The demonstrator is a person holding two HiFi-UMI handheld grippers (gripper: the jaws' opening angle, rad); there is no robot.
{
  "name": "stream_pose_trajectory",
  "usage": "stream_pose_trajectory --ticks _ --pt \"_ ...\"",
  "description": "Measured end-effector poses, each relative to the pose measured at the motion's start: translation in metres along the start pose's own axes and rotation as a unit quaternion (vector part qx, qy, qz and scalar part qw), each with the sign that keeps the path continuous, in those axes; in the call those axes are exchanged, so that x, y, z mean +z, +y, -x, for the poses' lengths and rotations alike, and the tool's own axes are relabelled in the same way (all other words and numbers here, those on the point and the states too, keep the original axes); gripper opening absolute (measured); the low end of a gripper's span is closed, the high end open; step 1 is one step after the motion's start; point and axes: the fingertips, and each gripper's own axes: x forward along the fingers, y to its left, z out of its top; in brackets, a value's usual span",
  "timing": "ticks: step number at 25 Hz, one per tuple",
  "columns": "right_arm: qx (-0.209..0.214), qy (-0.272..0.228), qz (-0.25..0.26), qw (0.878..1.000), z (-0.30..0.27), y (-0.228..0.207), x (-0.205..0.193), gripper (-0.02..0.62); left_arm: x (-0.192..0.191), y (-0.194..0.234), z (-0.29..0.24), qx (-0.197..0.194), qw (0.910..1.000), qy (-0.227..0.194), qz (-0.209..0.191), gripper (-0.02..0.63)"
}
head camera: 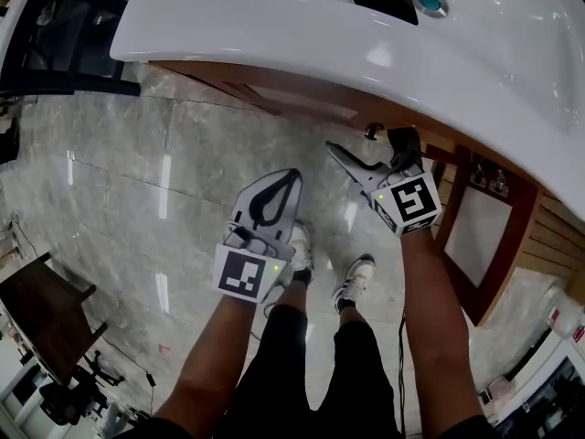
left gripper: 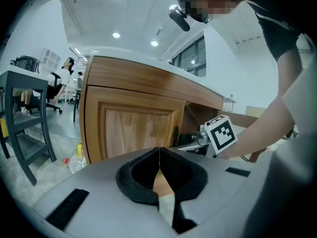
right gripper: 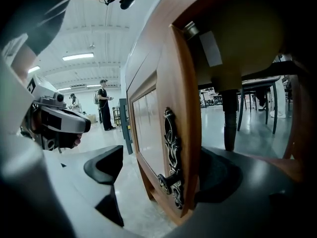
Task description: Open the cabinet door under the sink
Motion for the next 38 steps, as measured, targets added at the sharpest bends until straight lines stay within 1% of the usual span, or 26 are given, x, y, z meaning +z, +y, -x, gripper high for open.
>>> stream_pose_trajectory --ticks 5,12,16,25,31,38 --pt "0.010 0.013 0.023 1.000 -0.001 0.003 0.000 0.436 -0.008 -0.001 0.011 0.003 1.0000 0.003 0.003 0.023" --pt "0.006 0.032 0.029 0.999 0.004 0.008 -0.004 0.436 -0.014 0.002 0.025 0.009 0.9999 0.005 0.001 0.023" --pt "0.007 0.034 0.026 0.999 0.010 0.021 -0.007 0.434 -0.015 0.005 0.033 0.016 0.9999 0.003 -0.002 0.023" --pt "0.011 0.037 0.022 0.999 0.027 0.058 -0.015 0.436 -0.023 -0.004 0.053 0.031 0.9995 0.002 0.002 0.023" --pt "0.018 0.045 0.025 0.998 0.033 0.073 -0.020 0.436 -0.032 -0.003 0.070 0.048 0.9988 0.002 0.010 0.023" --pt "0.037 0.048 0.025 0.998 0.040 0.107 -0.022 0.436 -0.042 0.001 0.093 0.078 0.9967 0.002 0.021 0.023"
